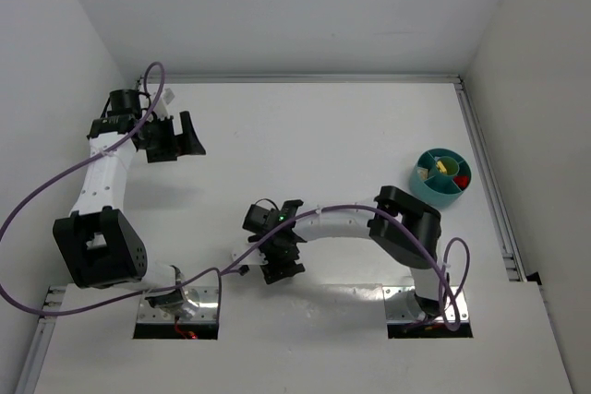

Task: Sort the legos into containers by color

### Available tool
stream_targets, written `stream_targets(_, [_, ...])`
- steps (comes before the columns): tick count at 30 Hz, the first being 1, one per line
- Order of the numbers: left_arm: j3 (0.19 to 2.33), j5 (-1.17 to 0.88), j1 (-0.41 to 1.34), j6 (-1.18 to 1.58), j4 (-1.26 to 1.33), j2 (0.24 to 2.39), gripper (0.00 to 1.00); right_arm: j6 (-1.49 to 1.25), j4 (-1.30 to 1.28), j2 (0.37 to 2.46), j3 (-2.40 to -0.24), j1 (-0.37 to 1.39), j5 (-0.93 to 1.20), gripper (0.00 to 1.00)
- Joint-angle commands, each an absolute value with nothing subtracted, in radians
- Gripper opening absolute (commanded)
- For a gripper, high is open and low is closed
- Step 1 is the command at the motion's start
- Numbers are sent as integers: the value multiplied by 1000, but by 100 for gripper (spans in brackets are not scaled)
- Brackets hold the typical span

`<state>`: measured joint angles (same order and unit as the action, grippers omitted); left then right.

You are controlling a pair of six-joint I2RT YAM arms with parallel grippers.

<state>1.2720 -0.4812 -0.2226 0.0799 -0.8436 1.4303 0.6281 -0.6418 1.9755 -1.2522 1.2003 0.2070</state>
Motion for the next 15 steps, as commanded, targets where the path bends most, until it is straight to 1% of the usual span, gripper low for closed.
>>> stream_targets(1, [1275,-485,-232,95,-816,1399,100,603,-591,1967,-1192,1200,198,78])
stream_targets(7, [1275,-494,-232,95,-816,1408,100,594,-537,1937,-1121,1190,207,64])
stream_targets(12, [1284,-503,-232,95,-816,1431,100,594,-509,1928,-1072,1190,225,60])
stream_targets(15, [1293,-503,-232,95,-816,1431,100,583,-485,1917,-1037,1190,225,60])
